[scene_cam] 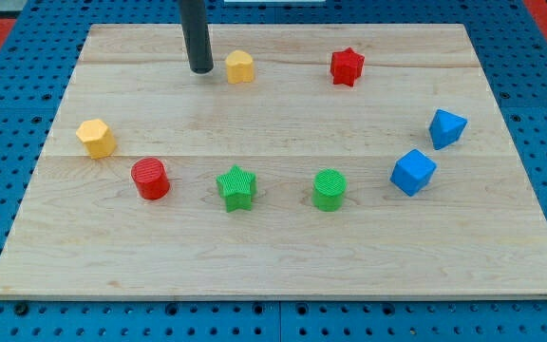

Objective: Push the yellow heart towards the bottom

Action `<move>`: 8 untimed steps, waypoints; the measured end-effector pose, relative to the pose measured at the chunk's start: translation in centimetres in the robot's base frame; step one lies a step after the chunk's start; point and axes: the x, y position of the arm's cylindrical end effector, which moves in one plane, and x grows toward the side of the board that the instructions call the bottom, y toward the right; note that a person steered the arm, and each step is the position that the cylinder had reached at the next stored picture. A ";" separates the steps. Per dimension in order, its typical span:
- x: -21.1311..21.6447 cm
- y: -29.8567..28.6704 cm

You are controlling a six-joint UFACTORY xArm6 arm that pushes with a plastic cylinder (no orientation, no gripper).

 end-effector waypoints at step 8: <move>4.5 -5.8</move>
